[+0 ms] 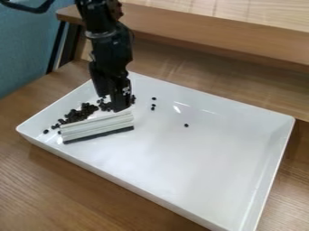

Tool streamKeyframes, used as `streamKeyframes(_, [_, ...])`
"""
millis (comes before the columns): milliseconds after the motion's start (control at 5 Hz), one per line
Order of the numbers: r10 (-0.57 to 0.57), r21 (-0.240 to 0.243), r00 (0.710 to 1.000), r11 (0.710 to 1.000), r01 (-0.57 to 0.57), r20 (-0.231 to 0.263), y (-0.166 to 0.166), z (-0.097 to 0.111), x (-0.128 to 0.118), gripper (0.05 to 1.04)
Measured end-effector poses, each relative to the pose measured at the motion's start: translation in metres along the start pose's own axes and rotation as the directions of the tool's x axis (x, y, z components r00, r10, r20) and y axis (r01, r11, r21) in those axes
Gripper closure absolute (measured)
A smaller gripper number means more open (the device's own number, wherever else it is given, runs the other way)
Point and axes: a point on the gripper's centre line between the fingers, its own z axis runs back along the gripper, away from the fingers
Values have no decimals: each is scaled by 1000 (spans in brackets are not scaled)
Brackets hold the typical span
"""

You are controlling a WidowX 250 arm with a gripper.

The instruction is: Sweep into pile

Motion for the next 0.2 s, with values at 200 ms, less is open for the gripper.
streamKeyframes(200, [-6, 2, 1000, 1000, 6, -6, -7, 1, 3, 83])
